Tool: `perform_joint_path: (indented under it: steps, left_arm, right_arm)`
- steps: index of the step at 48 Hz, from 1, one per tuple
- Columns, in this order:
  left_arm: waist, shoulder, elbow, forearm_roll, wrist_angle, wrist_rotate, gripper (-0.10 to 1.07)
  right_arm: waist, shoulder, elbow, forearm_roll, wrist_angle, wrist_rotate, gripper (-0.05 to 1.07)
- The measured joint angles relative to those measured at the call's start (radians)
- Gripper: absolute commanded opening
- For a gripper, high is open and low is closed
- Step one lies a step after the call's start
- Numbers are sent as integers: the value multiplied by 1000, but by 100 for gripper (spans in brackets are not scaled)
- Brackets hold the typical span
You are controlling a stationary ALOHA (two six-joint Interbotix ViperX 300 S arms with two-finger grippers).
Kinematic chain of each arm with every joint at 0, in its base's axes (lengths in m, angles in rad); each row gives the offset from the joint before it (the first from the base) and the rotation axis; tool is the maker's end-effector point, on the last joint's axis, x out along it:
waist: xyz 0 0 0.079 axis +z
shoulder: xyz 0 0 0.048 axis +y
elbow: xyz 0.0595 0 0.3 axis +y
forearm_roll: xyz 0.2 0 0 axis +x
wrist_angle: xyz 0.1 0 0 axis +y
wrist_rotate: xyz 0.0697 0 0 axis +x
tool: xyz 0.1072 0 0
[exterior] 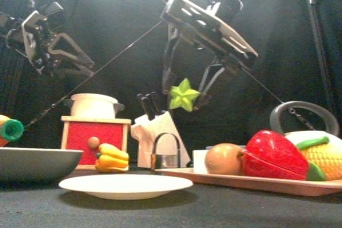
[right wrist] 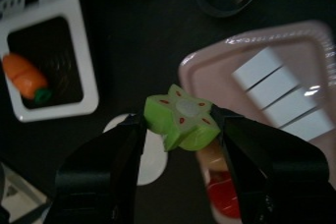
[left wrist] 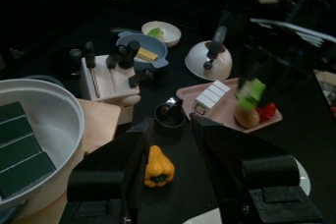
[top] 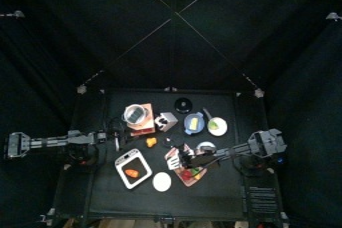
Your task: Place starfruit bottom in pan
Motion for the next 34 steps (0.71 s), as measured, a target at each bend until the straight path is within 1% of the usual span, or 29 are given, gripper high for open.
perform_joint_path:
  steps: [1,2,3,12,17,23,27,34]
  left_arm:
    - [0,0,2,0,0,0,78]
    - [0,0,2,0,0,0,78]
    - [0,0,2,0,0,0,78]
    - [0,0,8,0,0,0,78]
    - [0,0,9,-2,0,0,78]
    - [0,0,9,-12,0,-2,78]
    - [0,0,9,-15,0,-2,78]
    - [6,0,9,-17,2,0,78]
  right_arm:
    - [-17,-26,23,-5,2,-6,73]
    - [-17,-26,23,-5,2,-6,73]
    - [-41,-61,54,-9,-2,-15,73]
    - [-150,-276,225,-25,3,-20,73]
    - [-218,-416,342,-31,3,-23,73]
    - [-313,-554,488,-46,0,-20,73]
    - [-383,-629,578,-54,-9,-20,73]
    - [-508,-706,699,-64,-35,-18,73]
